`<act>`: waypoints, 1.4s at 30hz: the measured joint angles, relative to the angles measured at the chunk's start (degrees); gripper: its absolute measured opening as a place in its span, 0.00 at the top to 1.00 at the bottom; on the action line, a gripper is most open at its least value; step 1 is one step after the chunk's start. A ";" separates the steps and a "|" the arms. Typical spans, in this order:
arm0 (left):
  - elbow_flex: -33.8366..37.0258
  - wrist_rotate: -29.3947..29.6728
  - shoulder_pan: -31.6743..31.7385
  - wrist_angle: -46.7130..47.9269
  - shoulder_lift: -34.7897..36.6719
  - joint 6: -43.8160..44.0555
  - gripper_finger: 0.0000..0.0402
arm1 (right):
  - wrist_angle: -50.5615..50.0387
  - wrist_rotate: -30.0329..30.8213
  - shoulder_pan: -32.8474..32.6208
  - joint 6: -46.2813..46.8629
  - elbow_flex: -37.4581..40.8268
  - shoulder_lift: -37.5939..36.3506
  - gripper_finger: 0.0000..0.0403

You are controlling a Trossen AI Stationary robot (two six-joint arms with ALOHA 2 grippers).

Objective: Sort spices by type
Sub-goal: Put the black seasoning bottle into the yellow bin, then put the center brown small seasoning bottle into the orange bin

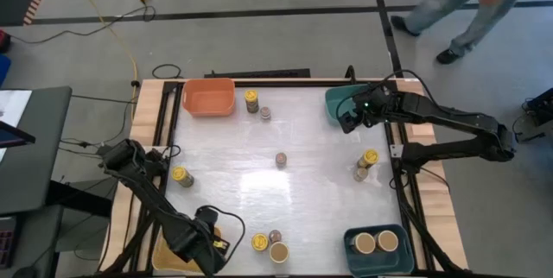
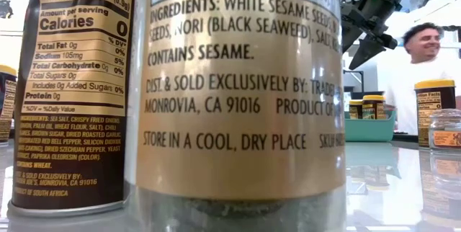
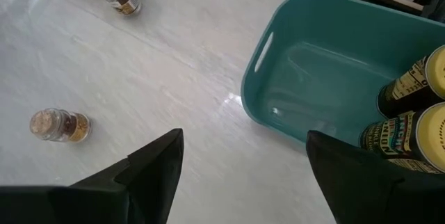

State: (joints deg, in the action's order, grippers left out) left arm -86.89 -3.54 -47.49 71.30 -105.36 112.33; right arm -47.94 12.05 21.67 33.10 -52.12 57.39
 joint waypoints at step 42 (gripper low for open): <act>-0.45 -4.01 2.10 -0.43 1.34 -1.54 0.33 | 0.11 -0.02 0.00 -0.86 0.00 0.00 0.18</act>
State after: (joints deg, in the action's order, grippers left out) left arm -87.34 -7.55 -45.39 70.88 -104.02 110.78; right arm -47.83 12.03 21.67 32.24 -52.12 57.39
